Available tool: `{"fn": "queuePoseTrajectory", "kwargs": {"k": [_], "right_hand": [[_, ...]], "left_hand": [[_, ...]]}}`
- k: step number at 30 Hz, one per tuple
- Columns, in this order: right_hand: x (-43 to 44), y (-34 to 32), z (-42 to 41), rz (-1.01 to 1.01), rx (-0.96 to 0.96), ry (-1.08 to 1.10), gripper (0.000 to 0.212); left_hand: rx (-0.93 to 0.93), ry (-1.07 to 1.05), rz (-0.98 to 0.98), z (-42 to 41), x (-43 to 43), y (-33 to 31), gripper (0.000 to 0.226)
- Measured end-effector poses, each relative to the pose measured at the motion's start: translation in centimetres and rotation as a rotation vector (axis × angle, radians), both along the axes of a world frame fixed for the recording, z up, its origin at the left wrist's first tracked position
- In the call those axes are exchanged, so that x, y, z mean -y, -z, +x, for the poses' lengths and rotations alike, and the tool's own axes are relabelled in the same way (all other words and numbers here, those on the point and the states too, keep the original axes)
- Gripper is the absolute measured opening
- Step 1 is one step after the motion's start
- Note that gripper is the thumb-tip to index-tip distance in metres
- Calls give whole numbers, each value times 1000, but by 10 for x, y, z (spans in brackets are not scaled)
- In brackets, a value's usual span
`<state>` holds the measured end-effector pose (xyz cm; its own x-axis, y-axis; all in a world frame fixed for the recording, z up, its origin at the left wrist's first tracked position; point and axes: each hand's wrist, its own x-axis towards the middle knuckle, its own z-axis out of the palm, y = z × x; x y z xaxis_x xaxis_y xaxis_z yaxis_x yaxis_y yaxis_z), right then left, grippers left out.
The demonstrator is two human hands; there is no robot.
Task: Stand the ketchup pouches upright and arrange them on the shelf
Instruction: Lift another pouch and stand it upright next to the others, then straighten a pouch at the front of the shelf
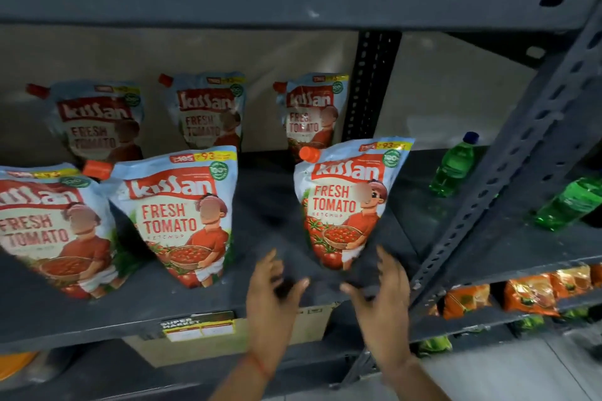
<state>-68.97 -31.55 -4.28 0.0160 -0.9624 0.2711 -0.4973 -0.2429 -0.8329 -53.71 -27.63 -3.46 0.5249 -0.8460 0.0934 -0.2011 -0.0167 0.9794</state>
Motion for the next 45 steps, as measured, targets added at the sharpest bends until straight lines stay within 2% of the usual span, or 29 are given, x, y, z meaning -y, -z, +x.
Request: {"fn": "queuePoseTrajectory", "kwargs": {"k": [2,3,6,8,11,16,20,25,27,29,30,32,35,36,38,40,41,43,45], "right_hand": [[-33,4,24,-163,-80,-95,72],[-38,3,42,-169,-74,-203,69],[-24,-13,101,26,53,-430,76],[-6,-28,135,207,145,-554,90],[10,-31,167,348,217,-715,83],[16,-17,169,332,214,-624,65],[25,-15,148,310,217,-602,66],[17,-25,144,286,249,-610,70],[3,-23,142,188,305,-473,75],[-24,-12,141,-20,208,-250,61],[-41,-5,144,-116,132,-215,52],[-69,8,157,-199,22,-342,38],[-79,-2,207,-97,-11,-551,37],[-73,-11,224,-23,17,-587,42],[-56,-24,257,149,96,-638,64],[-38,-28,285,289,127,-688,81],[-32,-28,295,322,133,-717,82],[-29,-23,311,348,124,-735,71],[-32,-20,320,326,123,-692,59]], "left_hand": [[70,-202,-44,21,-35,7,65],[100,-264,-37,40,-49,11,64],[173,-355,61,98,-59,8,76],[166,-304,113,130,-52,-1,82],[147,-68,104,156,-37,-8,102],[1,147,77,157,-18,-16,87],[12,196,68,141,-9,-12,70],[87,201,69,140,-13,-14,73],[120,131,50,142,-25,-10,78],[127,-84,29,151,-51,-1,73],[136,-195,18,160,-68,4,68],[193,-355,6,180,-98,9,62],[219,-478,42,230,-117,1,63],[222,-447,69,247,-114,-4,70],[214,-248,93,279,-105,-15,93],[157,-18,108,296,-95,-25,96],[121,53,141,299,-91,-27,89],[78,104,172,306,-86,-25,74],[84,107,157,315,-86,-18,74]]}}
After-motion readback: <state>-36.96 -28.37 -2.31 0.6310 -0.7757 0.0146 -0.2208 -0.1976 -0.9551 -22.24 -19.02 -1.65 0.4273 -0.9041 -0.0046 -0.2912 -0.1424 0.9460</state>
